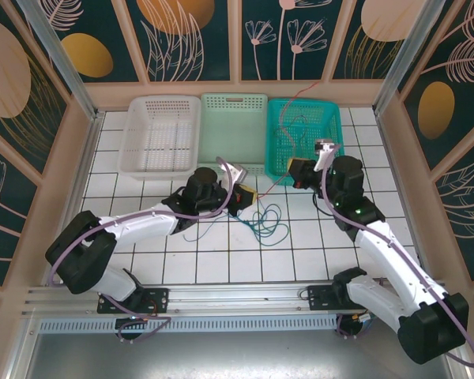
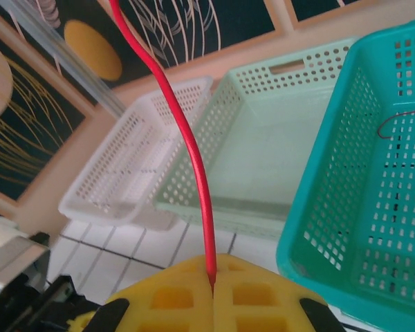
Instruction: Untangle the cables
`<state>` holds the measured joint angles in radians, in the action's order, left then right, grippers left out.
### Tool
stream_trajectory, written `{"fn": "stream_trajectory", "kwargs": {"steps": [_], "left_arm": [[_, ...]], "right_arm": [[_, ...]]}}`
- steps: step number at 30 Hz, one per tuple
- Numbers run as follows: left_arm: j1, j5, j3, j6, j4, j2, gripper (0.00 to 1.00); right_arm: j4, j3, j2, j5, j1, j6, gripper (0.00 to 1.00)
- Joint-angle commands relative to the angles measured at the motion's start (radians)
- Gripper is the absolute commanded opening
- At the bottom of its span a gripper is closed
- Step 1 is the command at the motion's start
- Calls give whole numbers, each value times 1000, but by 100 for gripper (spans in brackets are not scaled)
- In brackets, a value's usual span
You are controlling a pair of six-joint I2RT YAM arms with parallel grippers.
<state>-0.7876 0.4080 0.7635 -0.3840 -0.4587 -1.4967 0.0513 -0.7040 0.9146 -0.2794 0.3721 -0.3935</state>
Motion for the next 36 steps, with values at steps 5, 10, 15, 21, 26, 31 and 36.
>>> {"fn": "stream_trajectory", "kwargs": {"steps": [5, 10, 15, 21, 26, 31, 36], "left_arm": [[-31, -21, 2, -88, -95, -58, 0], [-37, -59, 18, -84, -46, -62, 12], [-37, -308, 2, -17, 102, 25, 66], [-36, -496, -45, -6, 131, 123, 99], [-35, -512, -47, -9, 161, 119, 98], [-35, -516, -54, -12, 161, 116, 98], [-36, -522, -58, -1, 161, 117, 99]], "right_arm": [[242, 59, 7, 2, -14, -189, 0], [116, 7, 25, 25, -19, -100, 0], [-130, -123, 85, 45, -151, 93, 0], [-225, -276, 246, -92, -326, 225, 0], [-284, -400, 455, -120, -364, 296, 0], [-368, -507, 653, -112, -364, 353, 0], [-409, -561, 798, -80, -362, 365, 0]]}}
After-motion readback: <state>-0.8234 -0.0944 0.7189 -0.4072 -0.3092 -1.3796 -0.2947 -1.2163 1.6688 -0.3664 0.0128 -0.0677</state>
